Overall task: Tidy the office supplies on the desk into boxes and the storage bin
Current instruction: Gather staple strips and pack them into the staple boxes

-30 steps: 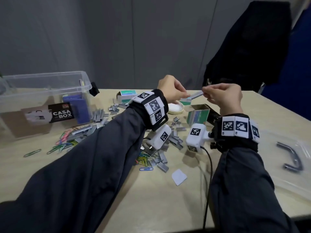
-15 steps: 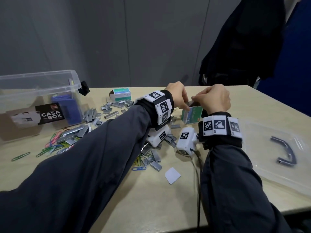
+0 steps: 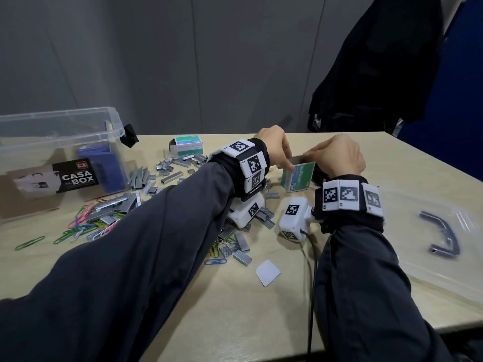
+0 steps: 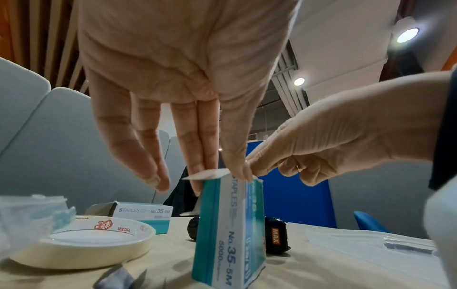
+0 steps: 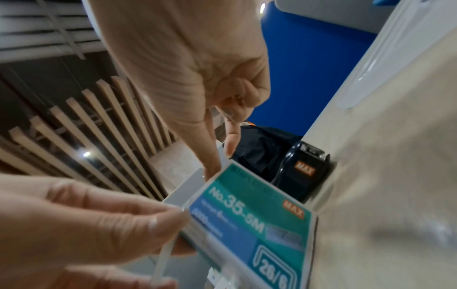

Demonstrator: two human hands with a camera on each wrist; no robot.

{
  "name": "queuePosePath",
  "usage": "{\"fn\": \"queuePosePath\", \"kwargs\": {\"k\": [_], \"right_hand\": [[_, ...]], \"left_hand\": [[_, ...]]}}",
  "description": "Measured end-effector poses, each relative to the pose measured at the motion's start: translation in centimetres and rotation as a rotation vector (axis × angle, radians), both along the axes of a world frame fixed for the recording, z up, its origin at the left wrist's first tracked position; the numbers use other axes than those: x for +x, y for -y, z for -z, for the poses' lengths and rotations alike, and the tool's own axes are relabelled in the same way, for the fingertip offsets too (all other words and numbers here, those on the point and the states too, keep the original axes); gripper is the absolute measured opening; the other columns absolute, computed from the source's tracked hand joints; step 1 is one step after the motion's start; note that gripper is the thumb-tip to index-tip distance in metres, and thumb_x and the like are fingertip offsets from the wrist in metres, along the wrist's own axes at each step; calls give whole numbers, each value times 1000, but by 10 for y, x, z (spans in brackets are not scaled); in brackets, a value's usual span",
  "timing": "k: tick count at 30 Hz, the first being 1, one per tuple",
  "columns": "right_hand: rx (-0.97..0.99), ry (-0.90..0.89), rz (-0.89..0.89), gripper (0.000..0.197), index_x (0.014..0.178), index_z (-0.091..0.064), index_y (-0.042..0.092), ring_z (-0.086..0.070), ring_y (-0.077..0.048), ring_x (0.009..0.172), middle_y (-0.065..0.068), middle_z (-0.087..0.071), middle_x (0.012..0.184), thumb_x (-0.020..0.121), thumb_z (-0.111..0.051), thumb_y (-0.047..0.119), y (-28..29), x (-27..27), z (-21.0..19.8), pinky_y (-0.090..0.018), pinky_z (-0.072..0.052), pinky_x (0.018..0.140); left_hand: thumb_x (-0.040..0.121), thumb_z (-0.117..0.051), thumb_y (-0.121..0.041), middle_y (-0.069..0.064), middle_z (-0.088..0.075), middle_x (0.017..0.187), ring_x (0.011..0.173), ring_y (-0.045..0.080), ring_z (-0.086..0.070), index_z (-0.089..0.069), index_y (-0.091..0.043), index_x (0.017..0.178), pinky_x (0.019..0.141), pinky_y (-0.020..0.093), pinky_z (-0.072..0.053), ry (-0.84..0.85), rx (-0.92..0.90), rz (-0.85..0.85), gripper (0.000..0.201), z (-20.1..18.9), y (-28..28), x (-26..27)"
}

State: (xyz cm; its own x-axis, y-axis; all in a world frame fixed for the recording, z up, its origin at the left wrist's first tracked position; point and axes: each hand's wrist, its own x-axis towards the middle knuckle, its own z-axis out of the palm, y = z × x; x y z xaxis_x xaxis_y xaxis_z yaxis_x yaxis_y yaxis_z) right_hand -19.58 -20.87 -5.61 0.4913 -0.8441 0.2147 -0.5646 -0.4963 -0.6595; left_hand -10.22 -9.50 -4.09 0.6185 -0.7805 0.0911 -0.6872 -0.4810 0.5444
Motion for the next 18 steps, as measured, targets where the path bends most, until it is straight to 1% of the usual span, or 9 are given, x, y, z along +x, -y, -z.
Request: {"fn": "queuePosePath", "kwargs": {"k": [2, 4, 6, 8, 10, 12, 15, 17, 18], "right_hand": [[29, 91, 3, 10, 94, -78, 28, -63, -24, 101, 0, -71, 105, 86, -72, 29, 2, -6, 1, -30, -41, 73], [48, 176, 35, 15, 99, -77, 27, -61, -26, 106, -2, -70, 110, 91, -64, 25, 6, -10, 1, -30, -41, 75], [73, 189, 66, 24, 101, -76, 22, -59, -31, 109, -7, -69, 114, 93, -55, 14, 11, -11, 3, -31, -41, 76], [101, 95, 73, 28, 105, -72, 8, -57, -38, 110, -16, -65, 117, 92, -47, 7, 15, -10, 7, -32, -40, 76], [134, -43, 43, 25, 107, -63, -3, -55, -41, 110, -23, -61, 118, 92, -45, 7, 20, -7, 14, -35, -40, 76], [159, -177, -17, 19, 103, -60, -3, -57, -38, 104, -24, -61, 116, 92, -49, 10, 24, -5, 19, -36, -41, 74], [174, -295, -106, 23, 104, -65, -3, -58, -31, 85, -19, -65, 104, 89, -57, 12, 27, -2, 22, -31, -41, 67], [168, -359, -133, 24, 107, -67, 1, -60, -30, 84, -18, -66, 105, 87, -60, 11, 27, -2, 23, -27, -39, 61], [162, -377, -134, 25, 108, -68, 3, -61, -30, 85, -18, -67, 106, 85, -62, 10, 27, -2, 23, -27, -39, 59]], "left_hand": [[71, -86, -27, 5, -76, 87, 89, 16, -70, -74, -11, 98, 66, 27, -55, 5, 2, 0, 33, 0, 1, 0], [71, -86, -27, 6, -75, 88, 84, 15, -68, -74, -11, 99, 62, 24, -52, 1, 2, 2, 34, 0, 1, 0], [72, -85, -26, 7, -75, 90, 79, 13, -64, -73, -10, 100, 59, 20, -49, -6, 4, 6, 35, 0, 1, 1], [73, -85, -25, 8, -75, 92, 82, 12, -63, -73, -11, 102, 59, 19, -49, -17, 8, 16, 34, 1, 1, 1], [74, -84, -26, 7, -73, 99, 91, 13, -62, -73, -12, 103, 64, 22, -52, -32, 6, 22, 34, 1, 0, 3], [73, -84, -29, 6, -70, 106, 98, 17, -62, -73, -14, 104, 72, 28, -54, -62, -9, 12, 37, 1, -3, 8], [76, -81, -33, 8, -70, 104, 88, 19, -64, -70, -9, 109, 75, 34, -60, -108, 19, -6, 42, -1, -11, 19], [84, -74, -34, 9, -70, 105, 87, 19, -63, -70, -5, 109, 78, 39, -60, -117, 57, -20, 39, -2, -14, 28], [89, -67, -35, 10, -70, 105, 88, 19, -62, -69, -3, 108, 77, 40, -60, -124, 60, -26, 38, -2, -15, 31]]}}
